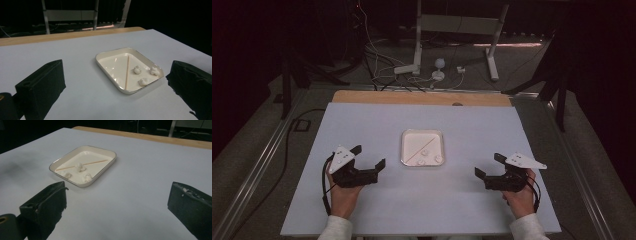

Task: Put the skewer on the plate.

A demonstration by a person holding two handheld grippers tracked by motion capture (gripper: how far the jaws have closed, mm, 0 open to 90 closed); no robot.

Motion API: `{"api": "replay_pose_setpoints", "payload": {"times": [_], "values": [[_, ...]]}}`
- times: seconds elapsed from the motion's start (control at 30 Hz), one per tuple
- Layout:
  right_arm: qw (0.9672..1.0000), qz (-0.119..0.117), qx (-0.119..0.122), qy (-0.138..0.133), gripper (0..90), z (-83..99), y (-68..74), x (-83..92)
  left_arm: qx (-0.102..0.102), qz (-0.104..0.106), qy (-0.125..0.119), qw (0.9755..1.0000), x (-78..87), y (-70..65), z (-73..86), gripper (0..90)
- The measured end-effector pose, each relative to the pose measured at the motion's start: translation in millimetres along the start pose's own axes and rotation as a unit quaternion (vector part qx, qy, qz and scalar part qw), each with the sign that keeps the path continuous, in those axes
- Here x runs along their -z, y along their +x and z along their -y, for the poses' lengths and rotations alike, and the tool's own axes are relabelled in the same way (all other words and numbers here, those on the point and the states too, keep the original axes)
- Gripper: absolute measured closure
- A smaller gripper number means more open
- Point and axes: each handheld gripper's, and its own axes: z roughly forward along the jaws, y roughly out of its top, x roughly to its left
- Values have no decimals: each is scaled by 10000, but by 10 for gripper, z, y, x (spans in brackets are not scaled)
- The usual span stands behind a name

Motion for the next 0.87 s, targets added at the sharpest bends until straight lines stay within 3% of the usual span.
{"api": "replay_pose_setpoints", "payload": {"times": [0.3, 0.87], "values": [[9999, 29, -2, -106, 9, 38, -44, 69, 100, -237, -33, 9997, 118, 123, 80, 15], [9996, 163, -33, -219, 9, 110, -131, 154, 27, -333, -96, 9994, 199, 180, 106, 5]]}}
